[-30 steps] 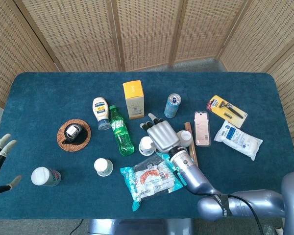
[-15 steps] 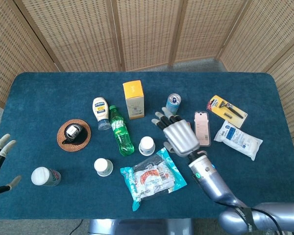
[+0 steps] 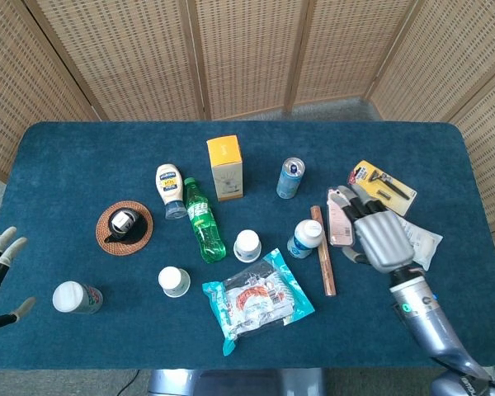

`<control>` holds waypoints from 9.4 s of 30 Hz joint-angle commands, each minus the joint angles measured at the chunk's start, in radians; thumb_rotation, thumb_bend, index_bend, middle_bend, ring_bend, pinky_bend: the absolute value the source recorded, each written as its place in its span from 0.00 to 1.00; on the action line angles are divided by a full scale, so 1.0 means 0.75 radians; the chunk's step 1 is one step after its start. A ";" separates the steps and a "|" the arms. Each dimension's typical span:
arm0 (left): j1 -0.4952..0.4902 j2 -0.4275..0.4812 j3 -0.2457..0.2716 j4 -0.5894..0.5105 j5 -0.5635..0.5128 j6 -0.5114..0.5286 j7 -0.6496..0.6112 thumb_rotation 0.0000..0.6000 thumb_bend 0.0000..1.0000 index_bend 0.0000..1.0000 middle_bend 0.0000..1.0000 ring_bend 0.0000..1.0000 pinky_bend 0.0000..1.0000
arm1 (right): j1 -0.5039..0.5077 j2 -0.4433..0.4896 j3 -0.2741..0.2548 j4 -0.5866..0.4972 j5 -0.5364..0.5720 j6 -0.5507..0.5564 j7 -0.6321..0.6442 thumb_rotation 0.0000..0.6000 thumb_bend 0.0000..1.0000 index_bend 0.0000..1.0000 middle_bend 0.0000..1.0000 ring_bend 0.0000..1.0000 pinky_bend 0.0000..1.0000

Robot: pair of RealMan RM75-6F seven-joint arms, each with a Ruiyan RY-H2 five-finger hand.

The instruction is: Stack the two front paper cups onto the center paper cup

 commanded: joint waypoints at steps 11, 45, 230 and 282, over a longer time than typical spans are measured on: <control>-0.004 -0.014 -0.003 0.007 -0.014 -0.015 0.017 1.00 0.27 0.05 0.00 0.00 0.09 | -0.221 0.004 -0.044 0.304 -0.137 0.072 0.310 1.00 0.21 0.13 0.02 0.00 0.25; -0.312 -0.107 -0.087 -0.384 -0.265 -0.500 0.596 1.00 0.27 0.05 0.00 0.00 0.10 | -0.642 -0.051 0.017 0.508 -0.261 0.384 0.692 1.00 0.16 0.17 0.06 0.00 0.25; -1.454 -1.155 -0.428 0.022 -1.466 -0.283 1.370 1.00 0.46 0.09 0.00 0.00 0.42 | -0.718 -0.029 0.149 0.529 -0.267 0.244 0.795 1.00 0.19 0.18 0.06 0.00 0.25; -0.236 -0.019 0.322 -0.110 -0.234 0.098 0.220 1.00 0.39 0.00 0.00 0.00 0.13 | -0.708 -0.046 0.119 0.506 -0.331 0.273 0.472 1.00 0.19 0.18 0.05 0.00 0.23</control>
